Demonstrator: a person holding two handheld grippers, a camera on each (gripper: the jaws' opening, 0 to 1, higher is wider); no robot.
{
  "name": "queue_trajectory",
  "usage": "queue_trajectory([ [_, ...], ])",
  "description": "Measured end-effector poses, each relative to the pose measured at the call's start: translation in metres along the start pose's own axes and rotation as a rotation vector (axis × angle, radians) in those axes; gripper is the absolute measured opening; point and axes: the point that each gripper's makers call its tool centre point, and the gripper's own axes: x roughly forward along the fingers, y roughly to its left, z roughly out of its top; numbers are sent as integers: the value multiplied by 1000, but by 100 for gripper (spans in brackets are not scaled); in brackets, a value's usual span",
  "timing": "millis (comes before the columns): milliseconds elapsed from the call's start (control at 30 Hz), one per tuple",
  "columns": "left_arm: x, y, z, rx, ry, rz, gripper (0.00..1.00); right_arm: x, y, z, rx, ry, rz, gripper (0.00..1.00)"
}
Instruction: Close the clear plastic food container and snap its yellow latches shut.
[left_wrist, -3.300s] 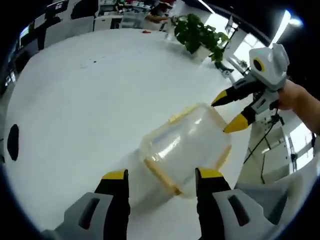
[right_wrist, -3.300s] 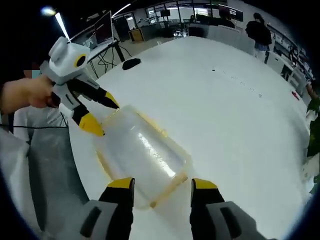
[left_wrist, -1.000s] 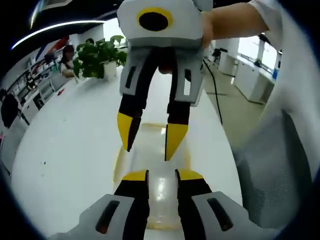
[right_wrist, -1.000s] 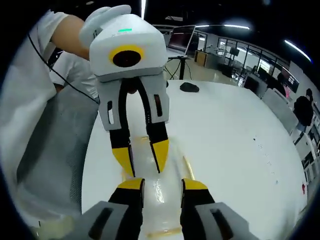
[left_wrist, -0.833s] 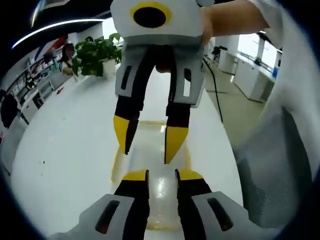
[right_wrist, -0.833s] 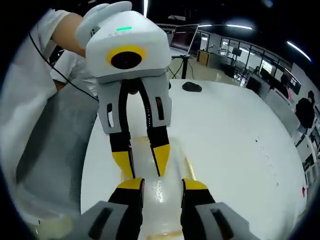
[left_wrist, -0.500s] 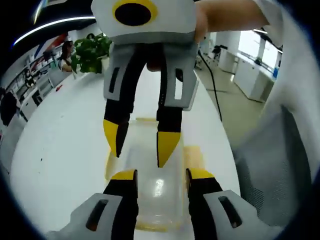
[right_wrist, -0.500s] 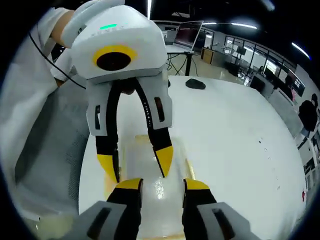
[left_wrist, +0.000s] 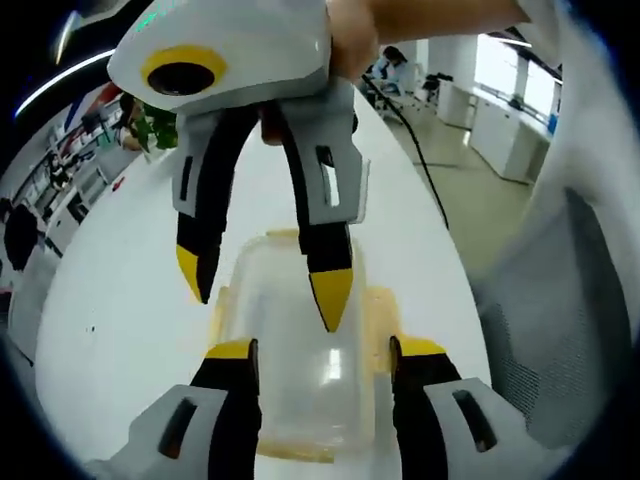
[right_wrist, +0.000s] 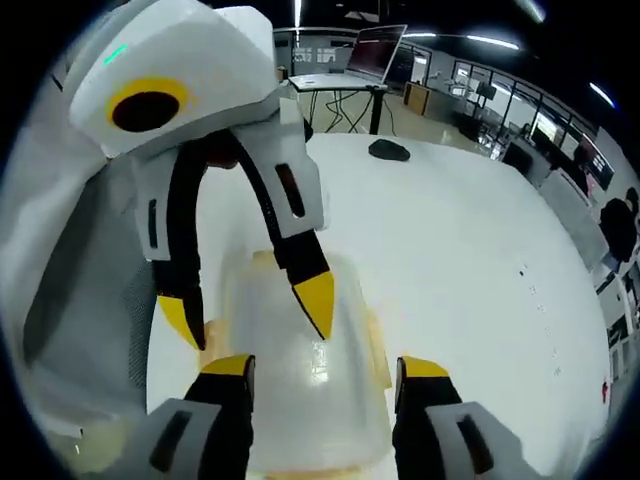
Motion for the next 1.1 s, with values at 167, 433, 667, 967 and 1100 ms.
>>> queue_trajectory([
  [167, 5, 2, -3, 76, 42, 58, 54, 1, 3, -2, 44, 10, 17, 52],
  [433, 2, 4, -4, 66, 32, 43, 52, 3, 4, 2, -10, 25, 19, 52],
  [667, 2, 3, -2, 73, 20, 23, 52, 4, 2, 2, -22, 41, 53, 53],
  [967, 4, 3, -4, 113, 48, 39, 52, 9, 2, 1, -22, 125, 140, 53],
  [1100, 4, 3, -5, 118, 57, 43, 52, 11, 2, 0, -13, 158, 191, 54],
])
